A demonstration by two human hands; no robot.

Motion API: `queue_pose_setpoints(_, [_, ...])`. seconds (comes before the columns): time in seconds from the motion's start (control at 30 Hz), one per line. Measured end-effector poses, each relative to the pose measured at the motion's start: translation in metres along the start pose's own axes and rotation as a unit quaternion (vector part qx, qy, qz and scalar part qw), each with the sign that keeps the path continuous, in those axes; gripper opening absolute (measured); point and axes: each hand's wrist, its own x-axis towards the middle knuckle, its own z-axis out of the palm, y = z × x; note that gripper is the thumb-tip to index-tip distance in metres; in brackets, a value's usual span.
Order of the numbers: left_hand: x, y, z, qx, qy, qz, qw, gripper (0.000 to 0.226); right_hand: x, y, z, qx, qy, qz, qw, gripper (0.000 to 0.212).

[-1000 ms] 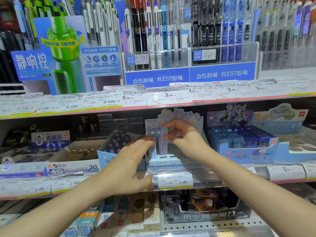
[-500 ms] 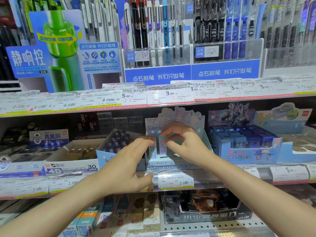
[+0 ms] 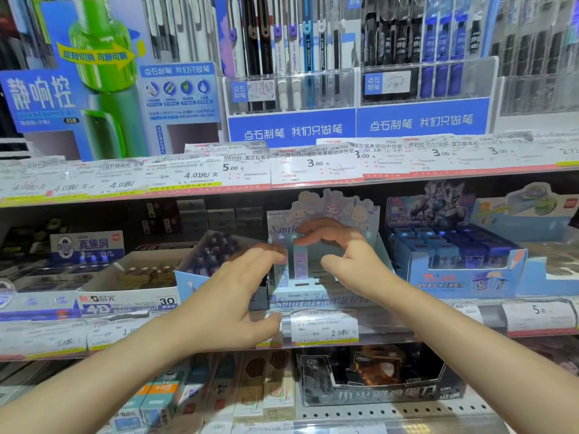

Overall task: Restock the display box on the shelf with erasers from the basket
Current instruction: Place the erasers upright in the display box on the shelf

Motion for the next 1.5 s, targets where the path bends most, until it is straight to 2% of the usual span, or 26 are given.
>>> queue_pose_setpoints(0.17, [0.0,-0.001,-0.001,0.003,-0.008,-0.003,1.0,0.065,0.001,0.0,0.0,0.009,0.002,0.012,1.0,0.048])
queue_pose_setpoints(0.6, [0.0,-0.001,-0.006,0.005,-0.027,-0.002,1.0,0.067,0.002,0.004,0.008,0.044,0.062,0.019,0.997,0.048])
queue_pose_setpoints(0.9, [0.002,-0.002,-0.006,-0.002,-0.008,0.017,1.0,0.07,0.002,-0.001,0.006,0.026,0.034,0.002,0.999,0.055])
queue_pose_setpoints(1.17, [0.001,0.001,-0.008,0.012,-0.017,0.017,1.0,0.069,0.005,0.0,0.008,0.009,0.037,0.005,0.999,0.048])
queue_pose_setpoints(1.33, [0.009,0.001,-0.013,0.039,-0.025,0.017,0.999,0.062,0.002,-0.008,-0.003,0.056,-0.005,0.056,0.997,0.054])
queue_pose_setpoints(1.4, [0.013,0.003,-0.015,0.052,-0.016,0.017,0.998,0.058,-0.003,-0.011,-0.008,0.055,-0.017,0.059,0.997,0.051])
queue_pose_setpoints(1.5, [0.015,0.013,-0.014,0.059,0.043,0.013,0.997,0.054,-0.017,-0.007,-0.015,0.018,-0.003,0.063,0.998,0.053])
